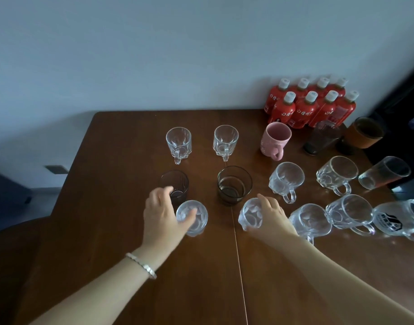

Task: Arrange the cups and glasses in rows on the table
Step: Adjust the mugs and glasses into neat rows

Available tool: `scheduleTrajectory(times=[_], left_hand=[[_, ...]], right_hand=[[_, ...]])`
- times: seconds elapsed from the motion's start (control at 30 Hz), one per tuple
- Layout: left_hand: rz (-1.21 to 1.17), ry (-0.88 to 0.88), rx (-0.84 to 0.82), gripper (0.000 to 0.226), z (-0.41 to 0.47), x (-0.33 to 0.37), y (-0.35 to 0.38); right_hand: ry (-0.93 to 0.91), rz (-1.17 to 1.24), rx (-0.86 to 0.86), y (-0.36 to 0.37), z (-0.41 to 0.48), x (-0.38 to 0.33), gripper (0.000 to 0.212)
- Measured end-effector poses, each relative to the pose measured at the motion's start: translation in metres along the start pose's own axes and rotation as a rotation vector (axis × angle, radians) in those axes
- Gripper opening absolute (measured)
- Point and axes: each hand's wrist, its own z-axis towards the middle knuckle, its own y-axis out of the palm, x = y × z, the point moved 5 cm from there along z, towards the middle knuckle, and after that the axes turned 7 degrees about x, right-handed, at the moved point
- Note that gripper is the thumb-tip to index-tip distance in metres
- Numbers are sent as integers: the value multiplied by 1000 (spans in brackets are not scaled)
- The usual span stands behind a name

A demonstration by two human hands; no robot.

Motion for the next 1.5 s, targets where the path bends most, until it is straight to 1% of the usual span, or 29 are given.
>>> scheduleTrajectory(times=[0.07,0.13,0.17,0.2,0.27,0.33,0.47,0.6,0.77,0.83,0.87,1.03,1.33,1.5], left_hand=[[16,-13,-129,75,-23,1,9],[6,-144,-288,82,-39,-7,21],[-15,-231,-359,81,-44,-11,26],[-48,-301,-405,72,-46,-14,28],[-105,-368,-432,48,-47,-17,30],[-113,-398,-412,39,-47,-20,30],[-131,-481,-385,37,-62,-30,29],[-129,-505,-281,28,-84,-45,18],[-263,-615,-180,20,-105,-54,7],[-321,-670,-165,12,-108,-52,6],[-338,-694,-162,9,-109,-51,7],[-372,-749,-171,15,-112,-48,10],[-390,-748,-214,14,-111,-49,11],[-392,-751,-229,14,-111,-49,11]], right_hand=[[14,-16,41,-2,-2,2,88],[32,-41,41,-1,-7,4,87],[37,-53,26,1,-11,6,86],[41,-63,11,3,-16,7,87],[43,-70,-8,9,-26,9,88],[40,-61,-16,15,-36,9,91],[29,-1,-29,27,-48,7,98],[25,79,-31,33,-51,8,95],[55,173,-2,39,-48,0,96],[60,185,17,42,-47,-4,97],[68,188,26,43,-46,-5,97],[91,196,61,47,-49,-4,93],[112,303,76,48,-44,-11,88],[143,283,84,48,-45,-10,88]])
